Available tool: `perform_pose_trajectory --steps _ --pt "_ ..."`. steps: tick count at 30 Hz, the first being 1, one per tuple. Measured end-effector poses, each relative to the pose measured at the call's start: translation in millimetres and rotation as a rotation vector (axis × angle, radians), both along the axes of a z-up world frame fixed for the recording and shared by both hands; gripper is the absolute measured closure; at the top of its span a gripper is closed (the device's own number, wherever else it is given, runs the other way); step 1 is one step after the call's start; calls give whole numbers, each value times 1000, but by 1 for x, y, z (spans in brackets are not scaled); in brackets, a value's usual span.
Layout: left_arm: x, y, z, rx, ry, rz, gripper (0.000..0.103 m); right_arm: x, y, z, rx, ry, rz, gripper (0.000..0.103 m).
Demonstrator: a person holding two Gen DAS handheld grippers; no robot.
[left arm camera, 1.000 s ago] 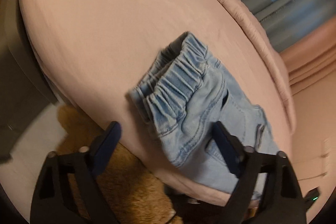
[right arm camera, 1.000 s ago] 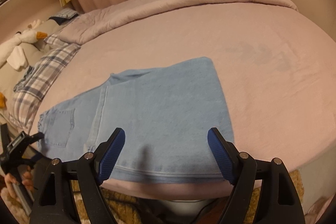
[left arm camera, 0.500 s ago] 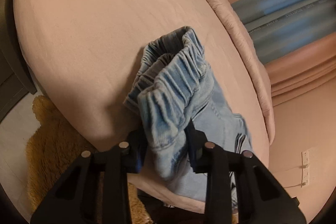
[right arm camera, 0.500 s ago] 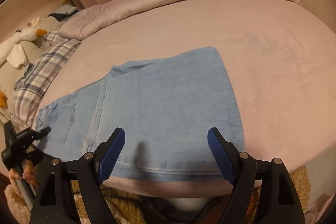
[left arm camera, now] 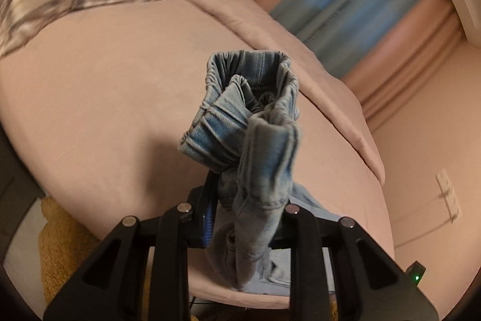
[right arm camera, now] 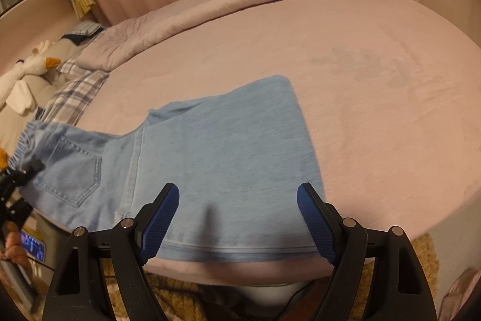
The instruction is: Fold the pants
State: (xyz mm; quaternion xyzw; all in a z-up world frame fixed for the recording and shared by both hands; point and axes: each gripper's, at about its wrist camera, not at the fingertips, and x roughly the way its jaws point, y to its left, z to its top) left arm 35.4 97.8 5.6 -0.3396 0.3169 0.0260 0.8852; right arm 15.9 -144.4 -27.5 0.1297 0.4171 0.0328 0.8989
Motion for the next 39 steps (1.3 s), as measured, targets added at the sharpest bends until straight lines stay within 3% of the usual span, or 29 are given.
perform_pose_trajectory --steps 10,16,25,32,35,39 --pt "24 -69 33 125 -49 -191 81 -7 -23 2 41 -27 -61 23" --pt "42 -127 34 210 -54 -355 81 -10 -34 -1 65 -28 -83 23" --pt "59 -196 -17 351 60 -548 81 -16 -49 -4 89 -26 -116 23" --pt "67 -207 -61 332 169 -645 75 -19 -59 -7 115 -11 -133 23" --pt "67 -202 -60 284 160 -678 60 -20 -62 -6 127 -8 -138 22" --pt "60 -191 -55 186 178 -734 21 -20 -64 -2 131 -15 -132 22"
